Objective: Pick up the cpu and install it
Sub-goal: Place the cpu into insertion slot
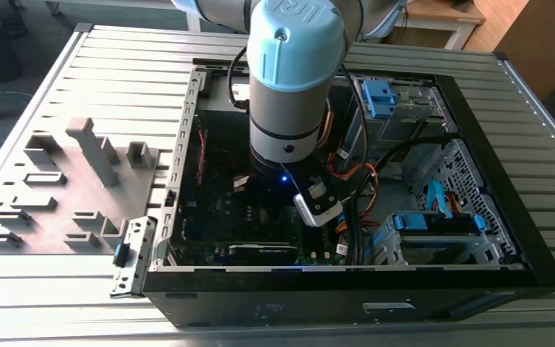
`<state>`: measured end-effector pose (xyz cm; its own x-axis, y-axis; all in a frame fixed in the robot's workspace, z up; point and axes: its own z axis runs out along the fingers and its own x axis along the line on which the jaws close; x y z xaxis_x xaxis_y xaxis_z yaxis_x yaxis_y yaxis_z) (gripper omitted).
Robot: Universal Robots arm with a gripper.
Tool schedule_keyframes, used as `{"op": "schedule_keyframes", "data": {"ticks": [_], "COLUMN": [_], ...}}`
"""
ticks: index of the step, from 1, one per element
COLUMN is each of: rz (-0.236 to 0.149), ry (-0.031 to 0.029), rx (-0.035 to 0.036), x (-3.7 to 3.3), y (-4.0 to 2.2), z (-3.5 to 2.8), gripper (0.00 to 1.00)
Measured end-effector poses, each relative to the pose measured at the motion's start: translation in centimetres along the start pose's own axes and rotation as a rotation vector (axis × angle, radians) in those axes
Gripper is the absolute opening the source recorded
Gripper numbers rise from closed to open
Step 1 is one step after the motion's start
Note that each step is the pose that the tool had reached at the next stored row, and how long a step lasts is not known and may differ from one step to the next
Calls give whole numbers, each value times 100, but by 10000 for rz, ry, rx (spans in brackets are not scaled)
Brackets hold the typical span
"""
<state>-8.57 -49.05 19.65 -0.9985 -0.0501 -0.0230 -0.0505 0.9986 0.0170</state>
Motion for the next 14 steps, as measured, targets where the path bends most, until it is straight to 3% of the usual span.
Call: {"op": "schedule_keyframes", "data": {"ticks": [7, 8, 10, 14], "rz": [63, 63, 68, 69], "ry": [11, 78, 278, 287], "rx": [-44, -48, -59, -58], "x": [-1, -2, -4, -4], "y": [0, 0, 0, 0], "z": [-1, 0, 0, 0], "gripper": [11, 11, 11, 11]}}
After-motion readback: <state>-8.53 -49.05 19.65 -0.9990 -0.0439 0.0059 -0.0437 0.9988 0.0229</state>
